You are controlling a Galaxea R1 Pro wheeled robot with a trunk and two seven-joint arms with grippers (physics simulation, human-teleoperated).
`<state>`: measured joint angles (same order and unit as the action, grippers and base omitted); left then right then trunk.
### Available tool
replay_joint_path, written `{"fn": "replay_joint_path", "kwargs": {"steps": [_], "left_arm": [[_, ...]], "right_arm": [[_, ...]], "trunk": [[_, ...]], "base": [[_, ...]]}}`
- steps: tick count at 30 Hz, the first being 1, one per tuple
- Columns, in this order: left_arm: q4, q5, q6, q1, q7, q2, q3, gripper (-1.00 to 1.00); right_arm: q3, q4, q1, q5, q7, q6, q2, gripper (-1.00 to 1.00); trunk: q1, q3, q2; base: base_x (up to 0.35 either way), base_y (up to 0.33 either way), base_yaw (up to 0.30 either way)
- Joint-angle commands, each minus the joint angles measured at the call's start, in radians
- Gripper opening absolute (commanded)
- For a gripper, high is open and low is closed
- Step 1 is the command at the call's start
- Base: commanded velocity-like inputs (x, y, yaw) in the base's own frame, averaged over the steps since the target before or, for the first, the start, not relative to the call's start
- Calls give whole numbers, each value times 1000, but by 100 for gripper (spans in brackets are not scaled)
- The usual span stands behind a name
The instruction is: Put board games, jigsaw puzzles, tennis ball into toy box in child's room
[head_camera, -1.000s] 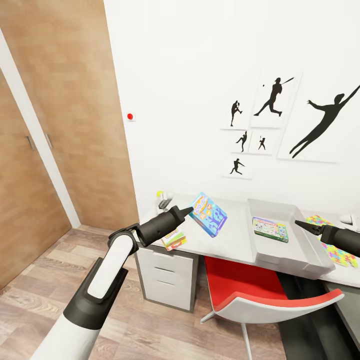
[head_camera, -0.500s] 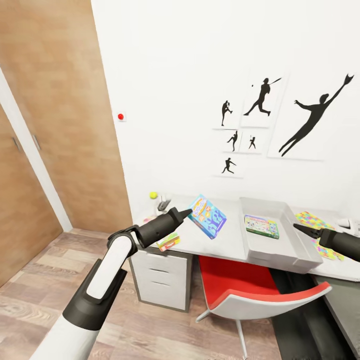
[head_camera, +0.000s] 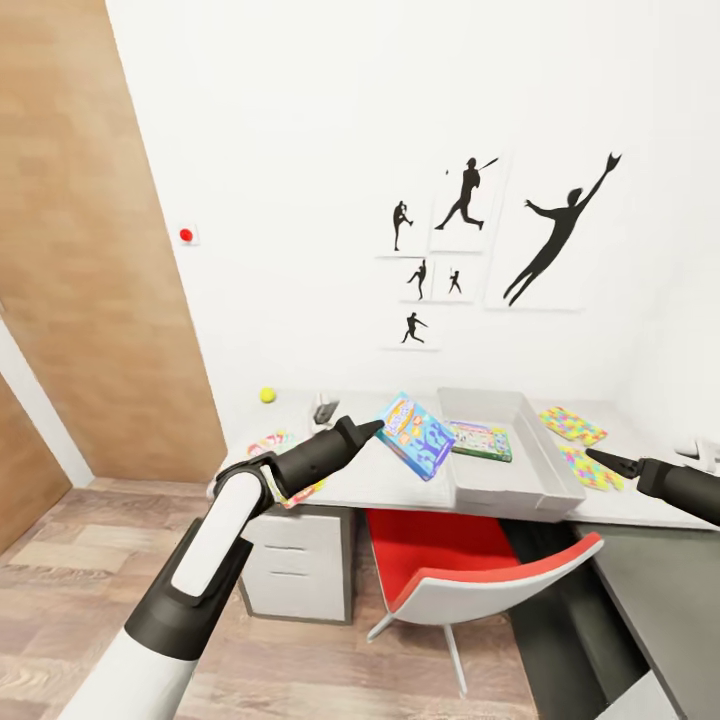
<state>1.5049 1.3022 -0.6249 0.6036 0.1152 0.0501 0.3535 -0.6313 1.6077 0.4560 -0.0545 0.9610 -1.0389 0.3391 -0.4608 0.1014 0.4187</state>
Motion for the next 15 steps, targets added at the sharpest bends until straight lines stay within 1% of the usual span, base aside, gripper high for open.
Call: {"fn": "replay_joint_path", "kwargs": {"steps": [1,5,8,9,11,13,14,15], "left_arm": [[1,17,-3,1,9,-1,-1,-100],[-7,25,-3,1,9,-2,-2,-100],[-44,29,-5,10,8,-1,-10,-100],[-44,29,-5,10,8,-1,-10,-100],[-95,33,-14,32,5,-1,-26,-100],[-161,41,-39,69,-7,-1,-51,-100],[-161,41,-39,69,-7,-1,-51,-100],[-195,47,-59,90,-18,-1,-65,-100]], "right_arm": [[-1,0,1,-5,-1,-8,0,100],[-1,0,1,-5,-1,-8,0,100],[-1,0,1,-6,-1,-8,0,100],[-1,0,1,-6,-1,-8,0,100],[0,0,1,-6,-1,-8,0,100],[2,0,0,-6,-1,-8,-2,100],[2,0,0,-6,-1,-8,-2,100],[5,0,0,-6,-1,-8,-3,100]], "trunk": [[-1,2,2],[-1,2,2],[-1,2,2],[-1,2,2],[-1,2,2],[-1,2,2],[-1,2,2],[-1,2,2]], "base": [[0,0,-280],[0,0,-281],[0,0,-282],[0,0,-282],[0,0,-282],[0,0,-282],[0,0,-282],[0,0,-282]]}}
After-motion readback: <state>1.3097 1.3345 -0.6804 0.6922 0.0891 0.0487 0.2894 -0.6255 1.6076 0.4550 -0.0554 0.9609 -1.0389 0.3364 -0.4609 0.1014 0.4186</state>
